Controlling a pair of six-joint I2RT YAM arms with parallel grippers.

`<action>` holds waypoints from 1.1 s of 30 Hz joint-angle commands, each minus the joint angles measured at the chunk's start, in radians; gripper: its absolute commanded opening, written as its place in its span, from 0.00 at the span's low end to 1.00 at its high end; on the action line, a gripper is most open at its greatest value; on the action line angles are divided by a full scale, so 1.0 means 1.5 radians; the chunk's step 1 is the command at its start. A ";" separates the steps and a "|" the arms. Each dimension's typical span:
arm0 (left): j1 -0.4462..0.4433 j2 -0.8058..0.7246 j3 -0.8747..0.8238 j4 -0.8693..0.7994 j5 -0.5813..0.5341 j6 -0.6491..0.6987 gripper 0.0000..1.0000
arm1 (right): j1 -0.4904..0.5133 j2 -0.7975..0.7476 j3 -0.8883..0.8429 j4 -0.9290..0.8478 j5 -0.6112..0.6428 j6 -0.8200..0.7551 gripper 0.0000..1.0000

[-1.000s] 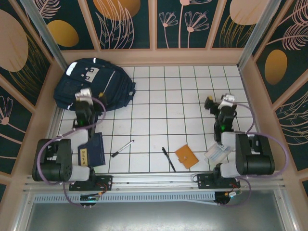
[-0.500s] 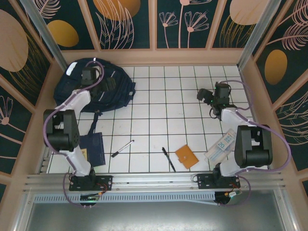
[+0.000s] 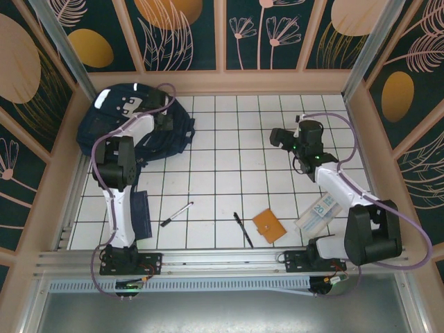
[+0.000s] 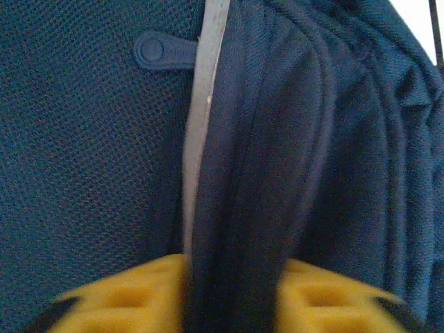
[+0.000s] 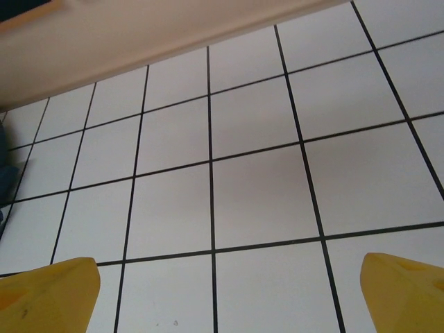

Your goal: Pack the student bag

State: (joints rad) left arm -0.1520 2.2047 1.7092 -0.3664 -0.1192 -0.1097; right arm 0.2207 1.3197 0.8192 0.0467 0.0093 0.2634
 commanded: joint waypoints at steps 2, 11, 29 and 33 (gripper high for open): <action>-0.001 -0.005 0.037 -0.067 0.073 0.054 0.00 | 0.003 -0.042 0.002 -0.013 0.008 -0.025 0.94; -0.093 -0.115 -0.023 -0.041 0.248 0.223 0.00 | 0.003 -0.095 0.003 0.007 0.062 -0.026 0.90; -0.230 -0.227 -0.151 0.145 0.282 0.208 0.51 | 0.006 -0.037 -0.010 -0.011 -0.101 -0.013 0.83; -0.229 -0.273 -0.187 0.138 0.193 0.088 0.59 | 0.028 -0.027 -0.014 -0.032 -0.173 0.014 0.83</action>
State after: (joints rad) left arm -0.5007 1.8732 1.4582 -0.2024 0.2657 0.1844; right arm 0.2333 1.2625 0.8131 0.0364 -0.1432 0.2459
